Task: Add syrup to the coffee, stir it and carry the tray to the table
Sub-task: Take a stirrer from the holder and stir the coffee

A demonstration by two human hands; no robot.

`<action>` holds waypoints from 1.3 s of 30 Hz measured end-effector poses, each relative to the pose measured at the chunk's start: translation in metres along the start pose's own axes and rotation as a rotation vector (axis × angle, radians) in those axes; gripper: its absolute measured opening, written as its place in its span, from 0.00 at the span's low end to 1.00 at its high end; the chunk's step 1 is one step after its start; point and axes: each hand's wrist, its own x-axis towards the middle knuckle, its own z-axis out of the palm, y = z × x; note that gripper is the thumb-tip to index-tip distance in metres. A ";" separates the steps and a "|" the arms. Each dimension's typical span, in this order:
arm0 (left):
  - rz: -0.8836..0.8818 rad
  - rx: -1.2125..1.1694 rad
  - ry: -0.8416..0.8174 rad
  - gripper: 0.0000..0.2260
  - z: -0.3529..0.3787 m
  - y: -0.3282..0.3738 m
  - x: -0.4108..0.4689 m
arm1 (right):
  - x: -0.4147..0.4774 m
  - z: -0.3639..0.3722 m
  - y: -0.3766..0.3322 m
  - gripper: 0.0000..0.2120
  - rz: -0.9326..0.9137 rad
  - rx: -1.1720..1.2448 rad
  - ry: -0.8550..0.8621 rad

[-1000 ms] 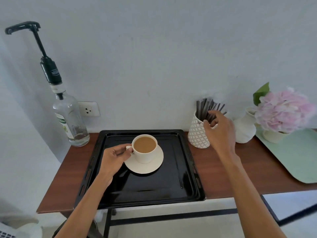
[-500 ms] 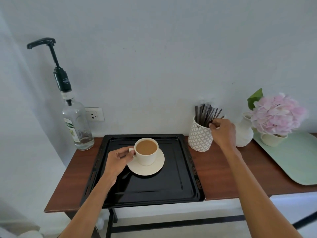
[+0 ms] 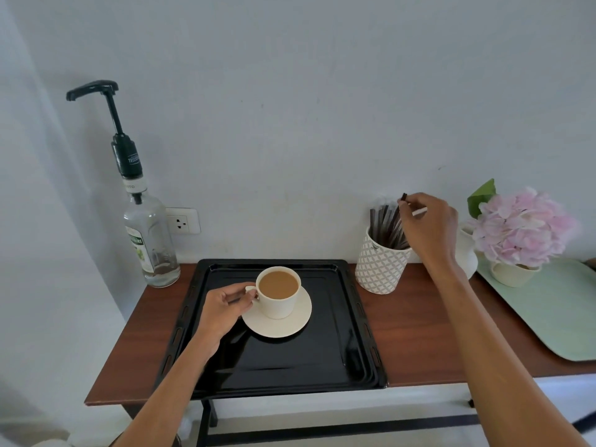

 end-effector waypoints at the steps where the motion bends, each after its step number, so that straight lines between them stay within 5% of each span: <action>1: 0.002 -0.003 -0.002 0.09 0.000 0.000 0.000 | 0.005 -0.001 -0.009 0.11 -0.023 0.020 0.008; 10: 0.026 0.021 -0.028 0.09 -0.002 -0.001 0.002 | 0.029 -0.005 -0.097 0.08 -0.154 0.283 0.035; 17: 0.040 0.026 -0.026 0.10 -0.004 0.001 0.001 | -0.027 0.044 -0.111 0.05 -0.135 0.377 -0.243; 29: 0.030 0.002 -0.060 0.08 -0.006 0.001 0.005 | -0.090 0.103 -0.077 0.01 -0.151 0.220 -0.530; 39: 0.010 -0.021 -0.072 0.09 -0.009 -0.003 0.010 | -0.085 0.112 -0.067 0.12 -0.240 0.110 -0.612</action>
